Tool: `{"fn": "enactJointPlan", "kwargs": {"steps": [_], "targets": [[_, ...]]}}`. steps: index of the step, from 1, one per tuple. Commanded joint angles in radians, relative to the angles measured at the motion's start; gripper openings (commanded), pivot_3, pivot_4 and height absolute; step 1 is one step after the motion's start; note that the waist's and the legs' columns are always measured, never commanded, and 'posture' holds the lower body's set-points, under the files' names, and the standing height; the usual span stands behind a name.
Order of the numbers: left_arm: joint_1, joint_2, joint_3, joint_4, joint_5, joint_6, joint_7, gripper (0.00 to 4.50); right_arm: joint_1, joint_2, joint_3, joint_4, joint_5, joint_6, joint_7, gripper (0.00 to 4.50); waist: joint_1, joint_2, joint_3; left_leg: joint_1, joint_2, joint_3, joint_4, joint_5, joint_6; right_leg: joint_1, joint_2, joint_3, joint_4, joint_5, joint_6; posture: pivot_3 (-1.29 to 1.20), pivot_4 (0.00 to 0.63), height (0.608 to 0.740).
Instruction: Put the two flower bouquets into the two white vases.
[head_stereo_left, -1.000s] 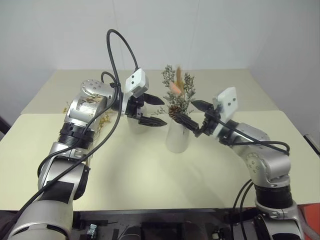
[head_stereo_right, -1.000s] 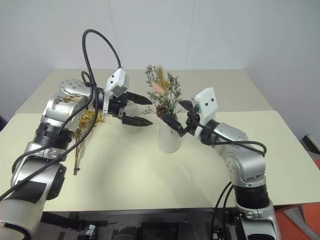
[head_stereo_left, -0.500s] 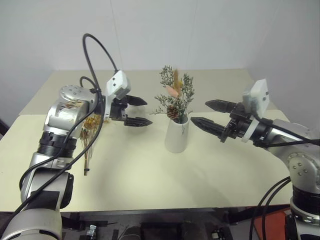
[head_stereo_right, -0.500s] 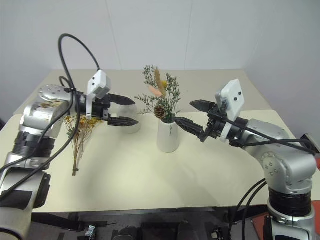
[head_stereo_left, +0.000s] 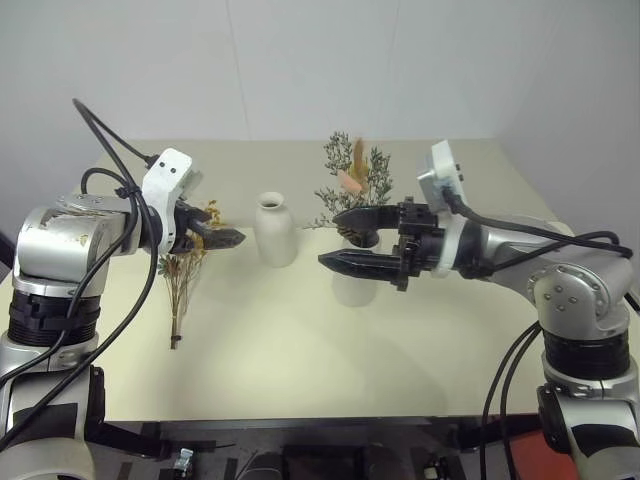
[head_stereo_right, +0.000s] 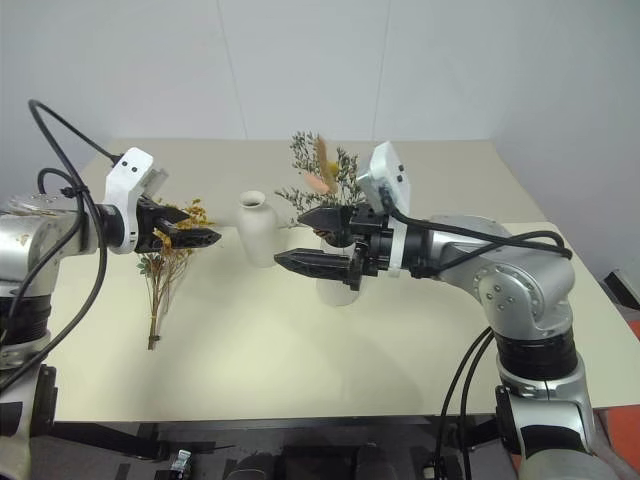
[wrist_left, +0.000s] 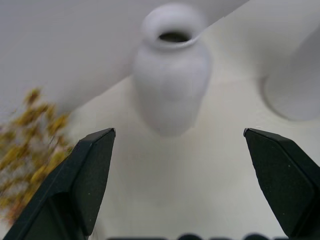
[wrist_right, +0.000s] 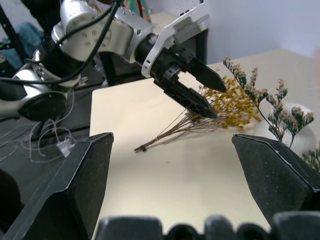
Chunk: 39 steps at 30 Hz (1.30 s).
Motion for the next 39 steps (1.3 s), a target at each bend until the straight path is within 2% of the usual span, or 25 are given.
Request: {"fn": "enactJointPlan", "kwargs": {"steps": [1,6,12,22,28,34,37,39], "targets": [[-0.02,0.003,0.059,0.013,0.03,0.131,0.124,4.5,-0.04,-0.014,0.03,0.015,-0.05,-0.031,0.039,4.49,0.0,0.0,0.0,0.0,0.0,0.0,0.0,0.0,0.0,0.0,0.0,0.0,0.0,0.0,0.0,0.0,0.15,0.74],[-0.072,-0.051,0.061,0.141,0.091,0.283,0.295,4.5,-0.071,-0.018,0.078,0.045,-0.109,-0.016,0.057,4.49,0.001,0.0,0.0,0.0,-0.001,0.0,0.0,0.0,0.0,0.0,0.0,0.0,0.0,0.0,0.0,0.0,0.15,0.74],[-0.165,-0.068,0.019,0.342,0.055,0.305,0.38,4.5,-0.093,-0.02,0.093,0.061,-0.134,-0.013,0.082,4.49,0.002,0.0,0.0,-0.001,-0.001,0.0,0.0,0.0,0.0,-0.001,0.0,0.0,0.0,0.001,-0.001,0.0,0.15,0.74],[-0.373,-0.111,0.011,0.87,0.052,0.305,0.548,4.5,-0.095,-0.03,0.099,0.05,-0.153,-0.008,0.104,4.49,-0.001,0.0,0.0,-0.001,-0.001,0.0,0.0,0.0,0.0,-0.001,-0.001,0.0,0.001,0.001,-0.001,0.0,0.15,0.74],[-0.392,-0.153,0.062,0.983,0.058,0.305,0.622,4.5,-0.112,-0.021,0.109,0.069,-0.177,-0.016,0.117,4.49,0.0,-0.001,0.0,-0.001,-0.001,0.0,0.0,0.0,0.0,-0.002,-0.001,0.0,0.001,0.001,-0.001,0.0,0.15,0.74],[-0.378,-0.192,0.112,0.968,0.087,0.305,0.68,4.5,-0.115,-0.014,0.108,0.069,-0.185,-0.013,0.127,4.49,0.001,-0.001,0.0,-0.002,-0.002,0.0,0.0,0.0,0.0,-0.002,-0.001,-0.001,0.001,0.001,-0.002,0.0,0.15,0.74],[-0.372,-0.195,0.118,0.963,0.093,0.305,0.688,3.91,-0.111,-0.012,0.104,0.064,-0.184,-0.007,0.126,4.5,0.0,-0.001,0.0,-0.002,-0.002,0.0,0.0,0.0,0.0,-0.002,-0.001,-0.001,0.001,0.001,-0.002,0.0,0.15,0.74],[-0.368,-0.192,0.121,0.962,0.095,0.305,0.693,3.36,-0.108,-0.014,0.103,0.059,-0.183,-0.002,0.127,4.5,0.0,-0.001,0.0,-0.002,-0.002,0.0,0.0,0.0,0.0,-0.002,-0.001,-0.001,0.001,0.001,-0.002,0.0,0.15,0.74]]}}
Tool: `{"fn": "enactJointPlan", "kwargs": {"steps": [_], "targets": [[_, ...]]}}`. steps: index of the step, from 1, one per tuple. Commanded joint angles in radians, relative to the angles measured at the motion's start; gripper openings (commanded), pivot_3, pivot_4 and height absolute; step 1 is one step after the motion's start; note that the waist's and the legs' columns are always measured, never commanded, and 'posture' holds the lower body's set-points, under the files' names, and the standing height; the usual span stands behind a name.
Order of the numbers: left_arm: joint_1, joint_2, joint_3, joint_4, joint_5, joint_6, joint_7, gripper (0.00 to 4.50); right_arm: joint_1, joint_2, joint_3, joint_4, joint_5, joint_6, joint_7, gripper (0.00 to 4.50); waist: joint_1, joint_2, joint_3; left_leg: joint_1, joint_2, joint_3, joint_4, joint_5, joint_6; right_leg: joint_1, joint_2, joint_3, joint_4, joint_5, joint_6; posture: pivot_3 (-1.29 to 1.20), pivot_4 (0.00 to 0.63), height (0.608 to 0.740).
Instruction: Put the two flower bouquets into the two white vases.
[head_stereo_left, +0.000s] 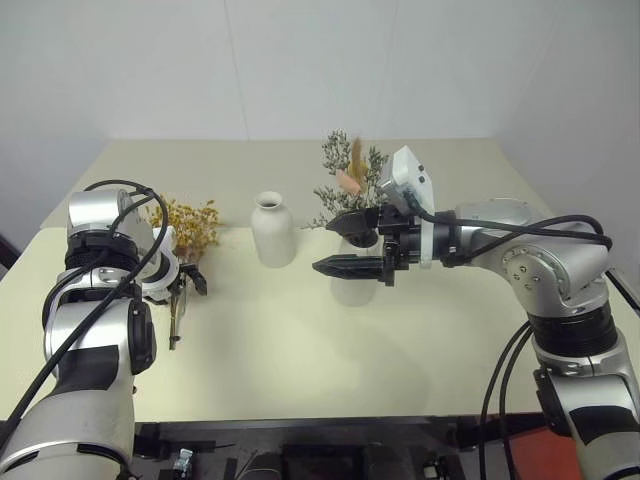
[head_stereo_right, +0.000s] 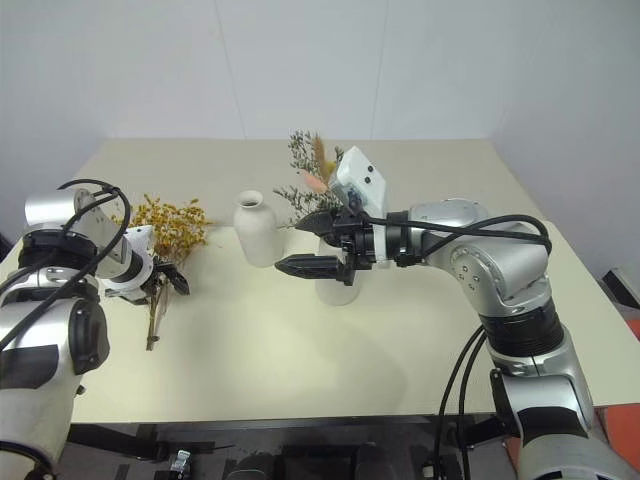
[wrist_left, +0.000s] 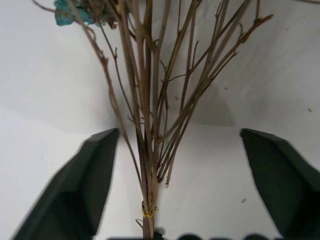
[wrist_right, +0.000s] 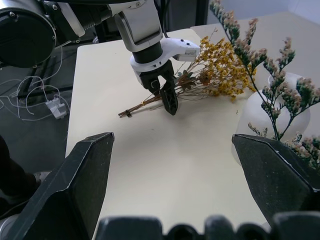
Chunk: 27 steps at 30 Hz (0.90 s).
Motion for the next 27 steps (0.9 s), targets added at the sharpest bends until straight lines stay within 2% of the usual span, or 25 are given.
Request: {"fn": "enactJointPlan", "kwargs": {"steps": [1,8,18,22,27], "targets": [[-0.01,0.016,0.012,-0.027,0.01,0.003,0.009,3.04,-0.011,-0.004,-0.017,-0.027,0.005,0.002,0.01,4.5,0.0,0.0,0.0,0.0,0.0,0.0,0.0,0.0,0.0,0.0,0.0,0.0,0.0,0.0,0.0,0.0,0.15,0.74],[-0.01,0.028,0.007,-0.039,-0.008,0.003,-0.003,1.04,-0.015,-0.029,0.026,-0.016,-0.04,-0.016,0.046,4.5,0.0,0.0,0.0,0.0,0.0,0.0,0.0,0.0,0.0,0.0,0.0,0.0,0.0,0.0,0.0,0.0,0.15,0.74],[-0.025,0.06,-0.02,-0.115,-0.006,0.003,-0.004,1.04,-0.005,-0.025,0.024,-0.018,-0.06,-0.02,0.064,4.5,0.0,0.0,0.0,0.0,0.0,0.0,0.0,0.0,0.0,0.0,0.0,0.0,0.0,0.0,0.0,0.0,0.15,0.74],[-0.037,0.068,-0.061,-0.299,0.014,-0.042,-0.014,1.04,-0.001,-0.02,0.021,-0.018,-0.072,-0.027,0.061,4.5,0.002,0.0,0.0,-0.001,0.0,0.0,0.0,0.0,0.0,0.0,0.0,0.0,0.0,0.0,0.0,0.0,0.15,0.74],[-0.014,0.077,-0.098,-0.429,0.014,-0.164,-0.064,1.04,0.003,-0.009,0.035,-0.019,-0.099,-0.029,0.049,4.5,0.004,0.0,0.0,-0.001,0.0,0.0,0.0,0.0,-0.001,0.0,0.0,0.0,0.0,0.0,0.0,0.0,0.15,0.74]]}}
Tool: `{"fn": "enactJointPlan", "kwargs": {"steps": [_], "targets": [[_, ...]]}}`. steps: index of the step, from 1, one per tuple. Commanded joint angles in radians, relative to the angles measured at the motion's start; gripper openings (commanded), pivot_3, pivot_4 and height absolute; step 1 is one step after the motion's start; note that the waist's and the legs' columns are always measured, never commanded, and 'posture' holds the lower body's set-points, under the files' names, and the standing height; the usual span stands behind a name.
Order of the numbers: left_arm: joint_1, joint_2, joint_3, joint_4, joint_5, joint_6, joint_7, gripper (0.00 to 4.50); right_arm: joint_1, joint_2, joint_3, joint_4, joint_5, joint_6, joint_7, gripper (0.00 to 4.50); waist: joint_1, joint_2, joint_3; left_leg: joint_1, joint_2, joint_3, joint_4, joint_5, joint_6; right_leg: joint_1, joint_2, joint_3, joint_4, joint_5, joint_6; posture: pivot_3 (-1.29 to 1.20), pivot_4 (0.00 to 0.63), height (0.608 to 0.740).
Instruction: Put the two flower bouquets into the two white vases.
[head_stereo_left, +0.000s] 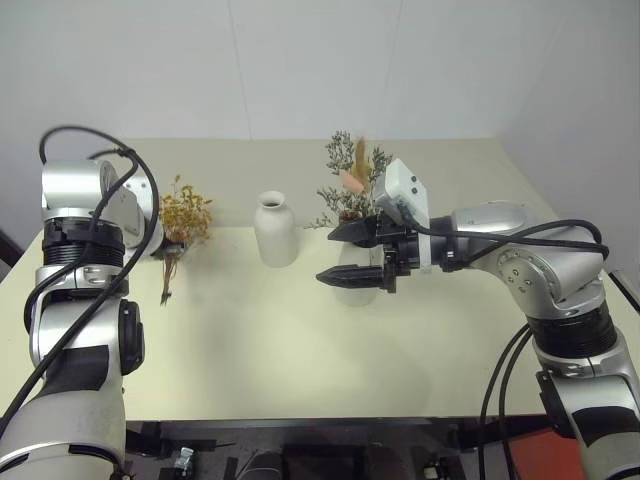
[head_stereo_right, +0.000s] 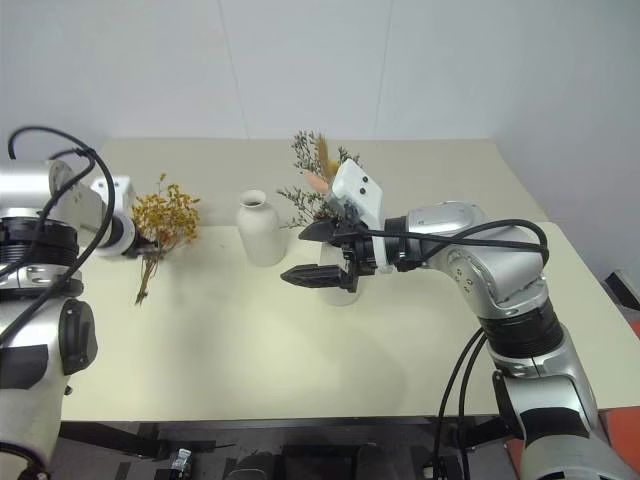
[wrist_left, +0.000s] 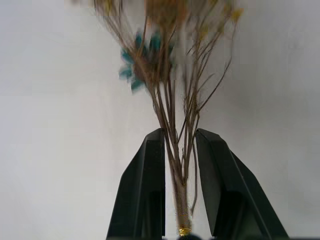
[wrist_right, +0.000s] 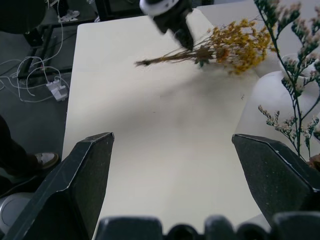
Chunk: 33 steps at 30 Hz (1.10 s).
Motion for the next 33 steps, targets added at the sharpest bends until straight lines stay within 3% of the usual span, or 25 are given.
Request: {"fn": "enactJointPlan", "kwargs": {"steps": [1,10,16,19,26,33], "targets": [[-0.001,0.022,-0.026,-0.102,0.008,-0.09,-0.044,1.04,0.002,0.005,-0.002,-0.019,-0.024,-0.026,-0.015,4.5,0.0,0.0,0.0,0.0,0.0,0.0,0.0,0.0,0.0,0.0,0.0,0.0,0.0,0.0,0.0,0.0,0.15,0.74],[0.021,0.02,-0.031,-0.046,0.023,-0.019,-0.065,1.04,0.008,0.013,-0.006,-0.018,-0.038,-0.023,-0.015,4.5,-0.005,0.0,0.0,0.0,0.0,0.0,0.0,0.0,0.0,0.0,0.0,0.0,0.0,0.0,0.0,0.0,0.15,0.74],[-0.016,-0.049,0.142,0.056,0.059,0.025,0.045,1.04,0.008,0.008,-0.006,-0.017,-0.04,-0.024,-0.001,4.5,-0.003,0.0,0.0,0.0,0.0,0.0,0.0,0.0,0.0,0.0,0.0,0.0,0.0,0.0,0.0,0.0,0.15,0.74],[-0.03,-0.086,0.193,0.064,0.091,0.075,0.1,1.62,0.007,0.008,-0.007,-0.017,-0.04,-0.023,0.005,4.5,-0.001,0.0,0.0,0.0,0.0,0.0,0.0,0.0,0.0,0.0,0.0,0.0,0.0,0.0,0.0,0.0,0.15,0.74],[-0.032,-0.128,0.257,0.109,0.108,0.09,0.152,3.7,0.01,0.007,-0.012,-0.023,-0.038,-0.017,0.009,4.5,-0.002,0.0,0.0,0.0,0.0,0.0,0.0,0.0,0.0,0.0,0.0,0.0,0.001,0.0,0.0,0.0,0.15,0.74],[-0.032,-0.171,0.33,0.257,0.118,-0.024,0.207,3.7,0.009,0.013,-0.016,-0.017,-0.036,-0.023,0.011,4.5,-0.001,0.0,0.0,0.0,0.0,0.0,0.0,0.0,0.0,0.0,0.0,0.0,0.0,0.0,0.0,0.0,0.15,0.74]]}}
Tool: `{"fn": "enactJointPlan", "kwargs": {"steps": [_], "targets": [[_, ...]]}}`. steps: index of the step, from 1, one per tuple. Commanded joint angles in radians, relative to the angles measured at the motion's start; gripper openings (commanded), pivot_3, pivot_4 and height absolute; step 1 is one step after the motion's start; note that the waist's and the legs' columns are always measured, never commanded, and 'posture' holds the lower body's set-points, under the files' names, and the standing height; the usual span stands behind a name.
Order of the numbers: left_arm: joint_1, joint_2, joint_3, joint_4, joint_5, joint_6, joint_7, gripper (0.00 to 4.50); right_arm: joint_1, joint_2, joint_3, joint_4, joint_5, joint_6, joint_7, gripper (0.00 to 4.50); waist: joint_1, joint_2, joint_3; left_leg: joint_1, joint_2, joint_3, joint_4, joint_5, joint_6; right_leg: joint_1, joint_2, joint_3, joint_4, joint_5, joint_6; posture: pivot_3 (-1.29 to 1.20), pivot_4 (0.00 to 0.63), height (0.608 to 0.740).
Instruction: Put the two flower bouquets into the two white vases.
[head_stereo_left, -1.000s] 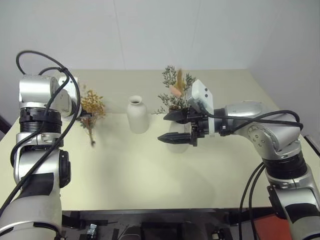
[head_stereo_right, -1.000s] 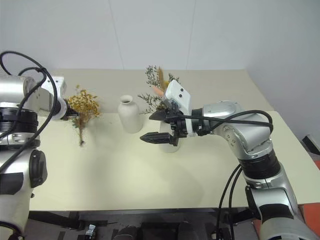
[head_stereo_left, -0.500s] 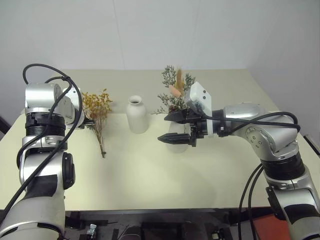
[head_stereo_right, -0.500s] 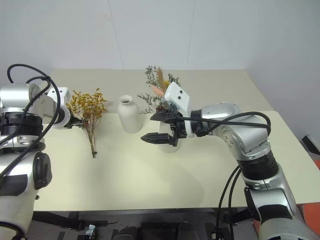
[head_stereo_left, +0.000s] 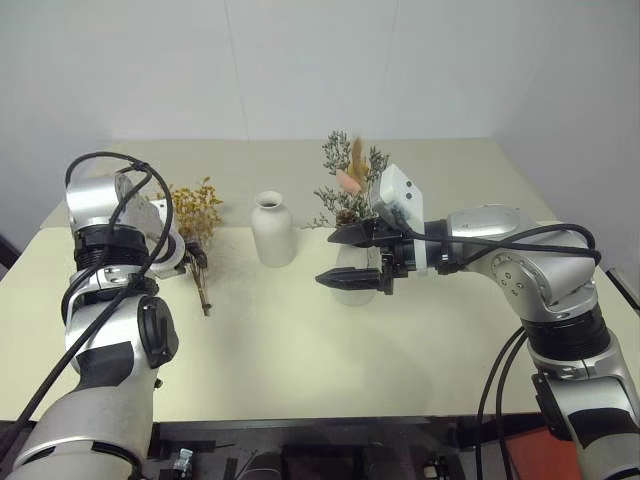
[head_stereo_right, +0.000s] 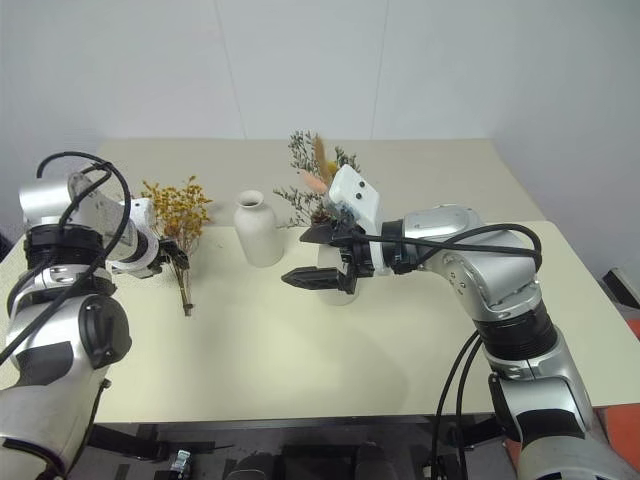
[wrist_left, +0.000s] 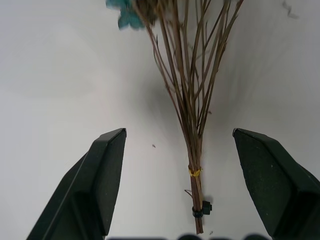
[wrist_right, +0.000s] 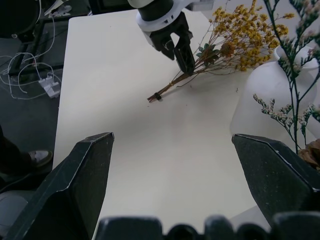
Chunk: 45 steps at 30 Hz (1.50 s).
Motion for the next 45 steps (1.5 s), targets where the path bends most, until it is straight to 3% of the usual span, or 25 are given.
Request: {"fn": "enactJointPlan", "kwargs": {"steps": [1,4,14,23,29,35,41,45], "targets": [[-0.03,-0.009,0.033,0.073,0.008,-0.098,0.037,3.7,-0.002,0.003,-0.025,-0.017,0.007,-0.023,0.004,4.5,0.001,0.0,0.0,0.0,0.0,0.0,0.0,0.0,0.0,0.0,0.0,0.0,0.0,0.0,0.0,0.0,0.15,0.74],[-0.046,-0.024,0.032,0.142,0.001,-0.18,0.052,3.08,-0.001,0.004,-0.029,-0.019,0.01,-0.02,0.002,4.5,0.004,0.0,0.0,0.0,0.0,0.0,0.0,0.0,0.0,0.0,0.0,0.0,0.0,0.0,0.0,0.0,0.15,0.74],[-0.091,-0.019,-0.006,0.24,-0.011,-0.257,0.034,0.02,0.021,-0.007,-0.043,-0.045,0.019,0.0,-0.014,4.5,0.007,0.0,0.0,0.0,0.0,0.0,0.0,0.0,0.0,0.0,0.0,0.0,0.0,0.0,0.0,0.0,0.15,0.74],[-0.081,0.012,-0.09,0.202,-0.008,-0.246,-0.069,0.02,0.025,-0.015,-0.041,-0.04,0.021,-0.005,-0.012,4.5,0.006,0.0,0.0,0.0,0.0,0.0,0.0,0.0,-0.001,0.0,0.0,0.0,0.0,0.0,0.0,0.0,0.15,0.74],[-0.062,0.035,-0.164,0.024,0.012,-0.373,-0.108,0.02,0.028,-0.013,-0.041,-0.036,0.017,-0.013,-0.015,4.5,0.006,0.0,0.0,-0.001,0.0,0.0,0.0,0.0,-0.001,0.0,0.0,0.0,-0.001,0.0,0.0,0.0,0.15,0.74],[0.01,0.054,-0.234,-0.215,-0.022,-0.517,-0.247,0.02,0.014,0.007,-0.032,-0.018,0.008,-0.015,-0.028,4.5,0.01,0.0,0.0,-0.001,0.0,0.0,0.0,0.0,-0.001,0.0,0.0,0.0,-0.001,0.0,0.0,0.0,0.15,0.74],[0.094,0.06,-0.193,-0.384,-0.098,-0.66,-0.379,0.02,-0.061,0.09,-0.033,0.004,0.021,0.074,-0.116,4.5,0.004,0.0,0.0,0.0,0.0,0.0,0.0,0.001,-0.001,0.0,0.0,0.0,0.0,0.0,0.0,0.0,0.15,0.74],[0.114,0.078,-0.17,-0.408,-0.155,-0.731,-0.482,0.02,-0.155,0.206,-0.045,0.055,0.017,0.179,-0.243,4.5,-0.002,0.0,0.0,0.0,0.0,0.0,0.0,0.001,-0.001,-0.001,0.0,0.0,0.0,0.0,0.0,0.0,0.15,0.74]]}}
